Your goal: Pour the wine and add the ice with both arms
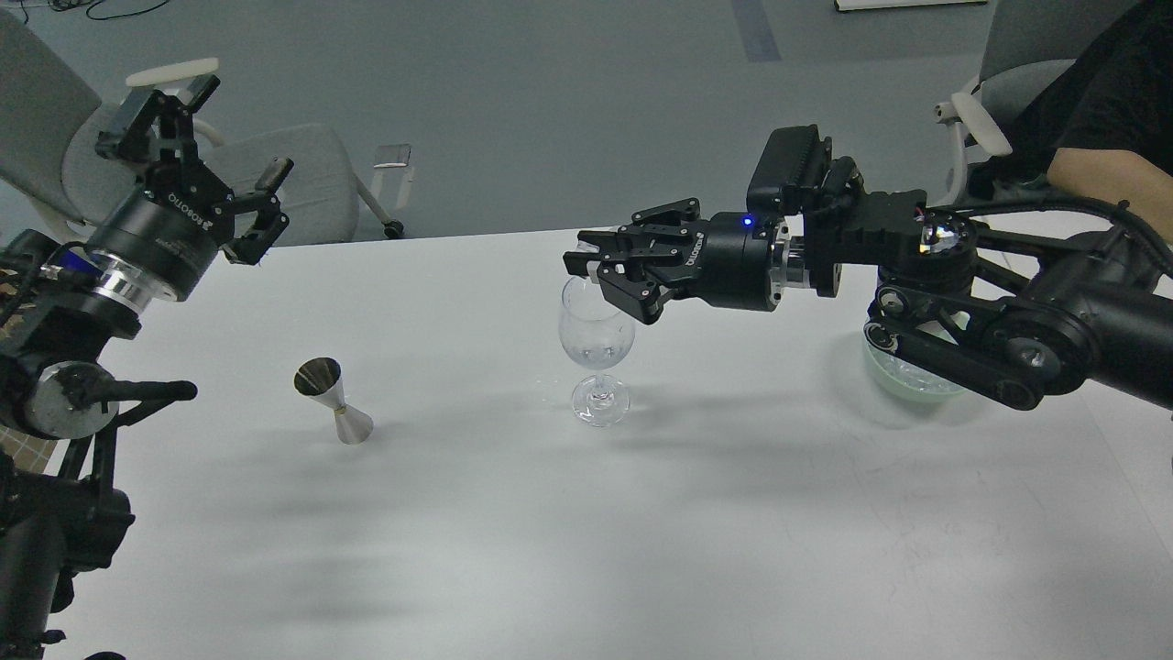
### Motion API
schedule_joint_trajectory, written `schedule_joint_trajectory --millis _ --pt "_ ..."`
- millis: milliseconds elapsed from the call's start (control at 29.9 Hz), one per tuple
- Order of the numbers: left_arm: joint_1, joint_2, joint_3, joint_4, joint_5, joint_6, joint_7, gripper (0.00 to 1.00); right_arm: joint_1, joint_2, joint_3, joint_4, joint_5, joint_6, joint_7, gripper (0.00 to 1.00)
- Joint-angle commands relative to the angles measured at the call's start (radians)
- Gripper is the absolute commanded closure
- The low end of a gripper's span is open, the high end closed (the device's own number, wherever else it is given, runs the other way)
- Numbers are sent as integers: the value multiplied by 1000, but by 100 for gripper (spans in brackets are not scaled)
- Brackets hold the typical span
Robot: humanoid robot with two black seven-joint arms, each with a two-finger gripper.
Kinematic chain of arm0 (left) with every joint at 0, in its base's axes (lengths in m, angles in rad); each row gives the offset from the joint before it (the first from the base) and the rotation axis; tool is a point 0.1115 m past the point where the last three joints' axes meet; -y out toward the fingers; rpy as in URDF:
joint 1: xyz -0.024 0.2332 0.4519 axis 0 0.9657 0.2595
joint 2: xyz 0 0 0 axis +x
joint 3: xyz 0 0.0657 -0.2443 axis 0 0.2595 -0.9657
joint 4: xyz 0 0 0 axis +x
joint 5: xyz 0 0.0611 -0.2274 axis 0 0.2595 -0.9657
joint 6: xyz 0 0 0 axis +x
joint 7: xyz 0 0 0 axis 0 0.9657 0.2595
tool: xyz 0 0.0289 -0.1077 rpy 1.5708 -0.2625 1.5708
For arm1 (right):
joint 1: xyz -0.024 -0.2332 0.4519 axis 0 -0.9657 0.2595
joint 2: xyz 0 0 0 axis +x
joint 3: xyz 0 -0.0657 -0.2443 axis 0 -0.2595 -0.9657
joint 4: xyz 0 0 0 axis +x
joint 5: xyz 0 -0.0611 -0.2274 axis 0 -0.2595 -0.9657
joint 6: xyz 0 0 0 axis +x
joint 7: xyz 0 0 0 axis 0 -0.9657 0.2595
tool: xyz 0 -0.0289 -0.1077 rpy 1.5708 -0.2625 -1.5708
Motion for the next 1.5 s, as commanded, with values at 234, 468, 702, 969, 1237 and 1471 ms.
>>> schedule_joint_trajectory --millis 234,468,702,969,1237,1471 --pt "-1 2 -2 1 0 0 0 2 9 2 -5 3 1 33 5 97" --pt "-1 2 -2 1 0 0 0 2 7 2 -3 1 1 31 2 63" --pt "-2 2 -2 1 0 0 0 2 3 3 -2 1 1 33 1 53" --pt "-2 2 -2 0 0 0 0 2 4 2 9 1 2 33 -1 49" --pt "-5 6 -2 3 -2 0 0 2 4 3 195 -38 71 39 -1 2" --pt "-12 3 -2 9 -11 0 2 2 61 43 331 -241 226 39 -1 0"
